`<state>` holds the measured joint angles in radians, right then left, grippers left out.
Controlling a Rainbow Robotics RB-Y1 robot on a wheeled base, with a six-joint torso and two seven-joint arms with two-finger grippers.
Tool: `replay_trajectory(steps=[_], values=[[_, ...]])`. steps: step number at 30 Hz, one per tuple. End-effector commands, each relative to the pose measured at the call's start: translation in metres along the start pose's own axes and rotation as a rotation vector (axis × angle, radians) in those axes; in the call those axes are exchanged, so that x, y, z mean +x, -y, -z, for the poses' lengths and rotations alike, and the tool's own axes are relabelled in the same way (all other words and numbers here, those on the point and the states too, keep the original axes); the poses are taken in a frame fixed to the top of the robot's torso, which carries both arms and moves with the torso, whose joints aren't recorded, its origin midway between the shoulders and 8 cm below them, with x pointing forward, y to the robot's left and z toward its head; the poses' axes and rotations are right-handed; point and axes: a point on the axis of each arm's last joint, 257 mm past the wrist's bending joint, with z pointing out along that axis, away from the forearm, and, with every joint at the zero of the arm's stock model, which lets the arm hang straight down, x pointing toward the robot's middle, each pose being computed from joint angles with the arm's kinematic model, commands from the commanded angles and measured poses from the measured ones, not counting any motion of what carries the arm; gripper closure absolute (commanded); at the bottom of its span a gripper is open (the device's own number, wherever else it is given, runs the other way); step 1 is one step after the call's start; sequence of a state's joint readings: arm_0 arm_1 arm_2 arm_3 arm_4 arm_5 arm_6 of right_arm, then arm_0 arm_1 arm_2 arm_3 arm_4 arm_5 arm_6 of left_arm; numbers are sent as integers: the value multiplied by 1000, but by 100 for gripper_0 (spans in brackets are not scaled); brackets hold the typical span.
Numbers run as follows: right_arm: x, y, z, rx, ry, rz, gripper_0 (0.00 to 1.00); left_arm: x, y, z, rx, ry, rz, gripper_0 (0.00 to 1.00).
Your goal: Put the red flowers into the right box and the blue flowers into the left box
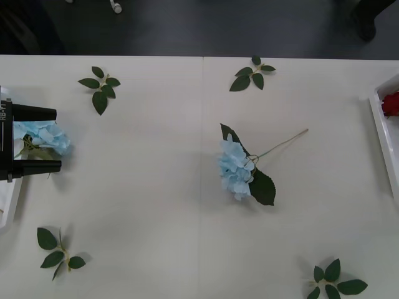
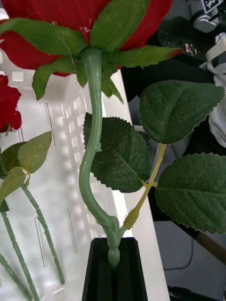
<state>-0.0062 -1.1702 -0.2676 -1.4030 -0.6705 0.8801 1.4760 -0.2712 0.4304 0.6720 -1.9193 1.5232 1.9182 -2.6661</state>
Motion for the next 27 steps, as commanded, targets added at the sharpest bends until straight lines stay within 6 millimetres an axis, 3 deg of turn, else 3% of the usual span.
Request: replay_trajectory(steps=[1, 5, 15, 16, 17, 20, 23, 27], values=[[-4, 6, -8, 15, 44, 4, 100, 2, 3, 4, 5, -45, -51, 0], [-3, -19, -22, -24, 89, 4, 100, 2, 3, 4, 5, -45, -51, 0], [-8, -62, -24, -106, 107, -38, 97, 2, 3, 4, 5, -45, -51, 0], [-12, -66, -23, -114, 118, -42, 80, 2, 3, 4, 5, -45, -51, 0], [-13, -68, -22, -124, 124, -49, 56, 2, 3, 4, 5, -45, -51, 0], [-18, -74, -21, -141, 146, -67, 25, 2, 3, 4, 5, -45, -51, 0], [-22, -75, -21, -144, 167, -70, 15, 2, 3, 4, 5, -45, -51, 0], [-24, -75, -21, -144, 172, -78, 14, 2, 3, 4, 5, -45, -51, 0]])
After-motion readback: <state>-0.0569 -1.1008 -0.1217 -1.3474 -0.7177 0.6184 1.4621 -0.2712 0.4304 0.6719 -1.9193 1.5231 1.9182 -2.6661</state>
